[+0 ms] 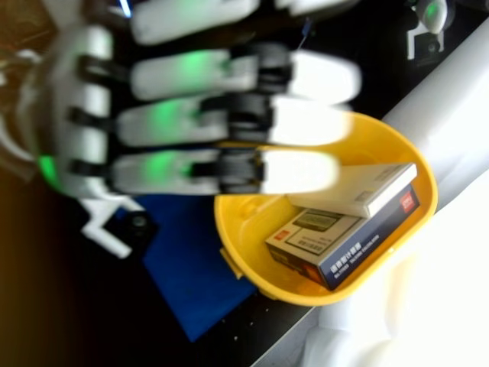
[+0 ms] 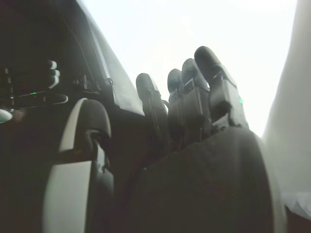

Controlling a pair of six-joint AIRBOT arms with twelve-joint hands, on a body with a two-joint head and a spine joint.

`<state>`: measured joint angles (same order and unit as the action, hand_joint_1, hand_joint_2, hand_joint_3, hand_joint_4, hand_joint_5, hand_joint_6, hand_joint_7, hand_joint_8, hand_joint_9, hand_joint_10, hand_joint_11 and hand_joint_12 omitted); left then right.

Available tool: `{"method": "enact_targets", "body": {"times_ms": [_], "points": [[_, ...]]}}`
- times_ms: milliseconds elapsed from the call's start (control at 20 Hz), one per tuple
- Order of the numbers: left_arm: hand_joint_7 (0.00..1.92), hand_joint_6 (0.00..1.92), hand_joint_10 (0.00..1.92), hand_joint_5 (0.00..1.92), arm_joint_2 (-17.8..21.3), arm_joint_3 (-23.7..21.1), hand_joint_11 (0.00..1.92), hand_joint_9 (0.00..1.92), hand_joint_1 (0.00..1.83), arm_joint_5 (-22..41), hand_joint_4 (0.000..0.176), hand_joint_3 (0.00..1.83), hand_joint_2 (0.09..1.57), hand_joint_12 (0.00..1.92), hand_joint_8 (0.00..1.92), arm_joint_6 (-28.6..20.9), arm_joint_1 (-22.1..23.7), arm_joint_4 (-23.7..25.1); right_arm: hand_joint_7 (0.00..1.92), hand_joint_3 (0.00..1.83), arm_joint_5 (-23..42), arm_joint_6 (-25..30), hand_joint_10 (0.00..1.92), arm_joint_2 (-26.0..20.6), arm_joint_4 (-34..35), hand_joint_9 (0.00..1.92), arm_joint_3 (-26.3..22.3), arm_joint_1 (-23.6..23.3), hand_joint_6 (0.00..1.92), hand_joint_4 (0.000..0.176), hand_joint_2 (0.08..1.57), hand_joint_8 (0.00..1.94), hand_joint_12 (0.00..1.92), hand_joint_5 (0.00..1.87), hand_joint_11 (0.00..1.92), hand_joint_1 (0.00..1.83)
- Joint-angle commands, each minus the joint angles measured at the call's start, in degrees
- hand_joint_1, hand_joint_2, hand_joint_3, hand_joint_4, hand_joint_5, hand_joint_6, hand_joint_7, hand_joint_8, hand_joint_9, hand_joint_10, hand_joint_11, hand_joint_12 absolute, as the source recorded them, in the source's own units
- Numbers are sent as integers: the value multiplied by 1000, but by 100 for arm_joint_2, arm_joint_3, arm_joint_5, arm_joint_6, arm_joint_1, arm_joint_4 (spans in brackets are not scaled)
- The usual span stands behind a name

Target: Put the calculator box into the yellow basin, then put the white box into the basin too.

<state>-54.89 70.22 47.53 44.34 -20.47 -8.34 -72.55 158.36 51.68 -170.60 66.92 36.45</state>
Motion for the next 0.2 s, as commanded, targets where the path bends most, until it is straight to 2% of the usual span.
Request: {"method": "enact_targets", "body": {"times_ms": [0,50,100,150], "points": [[487,237,322,518,70,-72,0,311,781,1015,0,0,1265,1181,28,-50,49,124,533,2,-984,49,637,-52,-197,254,-36,25,42,0,1224,28,1576,684,0,838],[498,294,433,467,171,-196,0,266,771,1211,0,0,1252,1171,24,-70,44,215,557,3,-1168,51,413,-132,-197,381,-114,155,23,0,1279,11,1436,694,0,793],[520,355,517,424,238,-266,0,251,767,1333,0,0,1232,1204,28,-102,31,258,599,5,-1265,52,253,-154,-197,492,-153,232,1169,0,1289,5,1288,667,70,915],[555,376,557,420,330,-348,0,287,804,1545,0,0,1189,1276,39,-193,-15,308,570,5,-1429,61,113,-158,-197,512,-191,328,579,0,1322,0,1024,466,105,808]]}}
